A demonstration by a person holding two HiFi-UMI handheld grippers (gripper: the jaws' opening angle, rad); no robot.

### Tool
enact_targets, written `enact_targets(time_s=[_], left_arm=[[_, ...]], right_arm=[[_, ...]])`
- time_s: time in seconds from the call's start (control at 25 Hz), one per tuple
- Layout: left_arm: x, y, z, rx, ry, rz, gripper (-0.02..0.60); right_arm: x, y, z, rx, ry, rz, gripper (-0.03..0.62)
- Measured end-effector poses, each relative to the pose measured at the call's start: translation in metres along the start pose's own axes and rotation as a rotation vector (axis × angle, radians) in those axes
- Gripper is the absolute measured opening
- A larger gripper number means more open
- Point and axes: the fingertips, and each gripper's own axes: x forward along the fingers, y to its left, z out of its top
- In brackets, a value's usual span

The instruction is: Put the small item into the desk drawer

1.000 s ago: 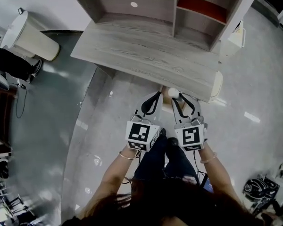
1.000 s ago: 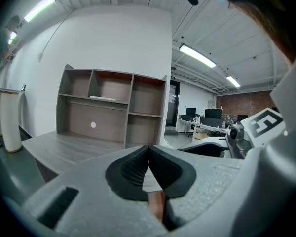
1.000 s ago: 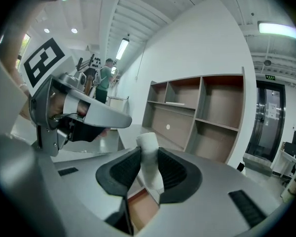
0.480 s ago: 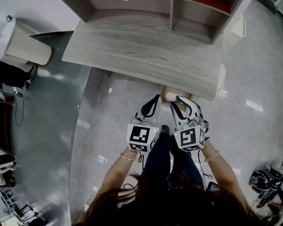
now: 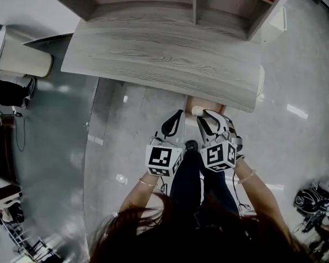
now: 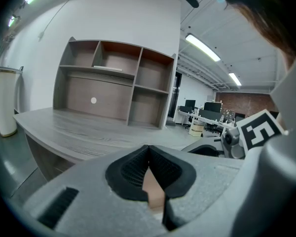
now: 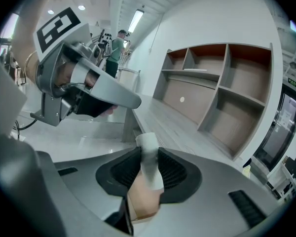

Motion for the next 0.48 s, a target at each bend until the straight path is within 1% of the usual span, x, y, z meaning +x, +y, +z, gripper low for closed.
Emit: enact_targets(time_s=[0.32,0.48], left_arm=[[0.018,0.007,-0.031,-0.007,0.018,-0.027,0.015],[0.026,0.008,-0.042,-0.006,0.033,-0.034,0.015]], right_arm=[[0.031,0.016,-0.034,-0.041,0.074,0.049,0.106],[0.043,0.022,-0.053,-0.062,0.128,0.072,0.106]])
